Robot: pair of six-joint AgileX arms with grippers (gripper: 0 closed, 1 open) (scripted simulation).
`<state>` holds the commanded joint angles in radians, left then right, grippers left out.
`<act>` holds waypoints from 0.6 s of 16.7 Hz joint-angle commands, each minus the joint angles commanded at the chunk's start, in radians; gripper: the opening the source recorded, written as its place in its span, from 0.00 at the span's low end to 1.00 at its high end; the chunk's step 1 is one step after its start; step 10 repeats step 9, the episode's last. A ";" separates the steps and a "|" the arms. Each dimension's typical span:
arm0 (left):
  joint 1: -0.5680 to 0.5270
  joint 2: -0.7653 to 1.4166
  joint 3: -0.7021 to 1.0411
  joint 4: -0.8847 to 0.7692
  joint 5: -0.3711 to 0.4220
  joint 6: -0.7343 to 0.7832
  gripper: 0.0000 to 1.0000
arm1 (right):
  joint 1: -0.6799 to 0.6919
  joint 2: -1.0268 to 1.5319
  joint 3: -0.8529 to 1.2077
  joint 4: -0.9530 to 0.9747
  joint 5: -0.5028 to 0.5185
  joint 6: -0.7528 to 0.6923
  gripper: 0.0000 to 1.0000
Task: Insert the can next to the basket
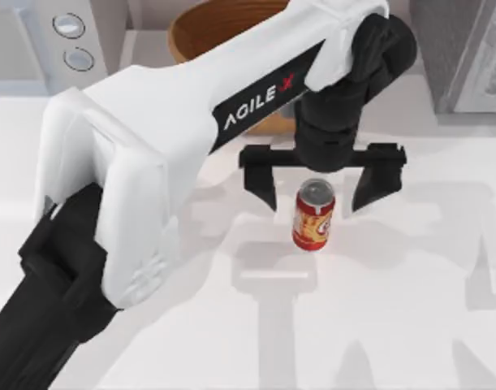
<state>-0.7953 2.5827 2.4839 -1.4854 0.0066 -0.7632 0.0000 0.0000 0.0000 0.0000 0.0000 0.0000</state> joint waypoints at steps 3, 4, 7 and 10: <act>-0.002 0.044 0.149 -0.093 0.000 -0.002 1.00 | 0.000 0.000 0.000 0.000 0.000 0.000 1.00; -0.001 0.057 0.200 -0.126 0.001 -0.001 1.00 | 0.000 0.000 0.000 0.000 0.000 0.000 1.00; 0.001 0.084 0.300 -0.200 0.001 0.001 1.00 | 0.000 0.000 0.000 0.000 0.000 0.000 1.00; 0.001 0.089 0.315 -0.212 0.001 0.001 1.00 | 0.000 0.000 0.000 0.000 0.000 0.000 1.00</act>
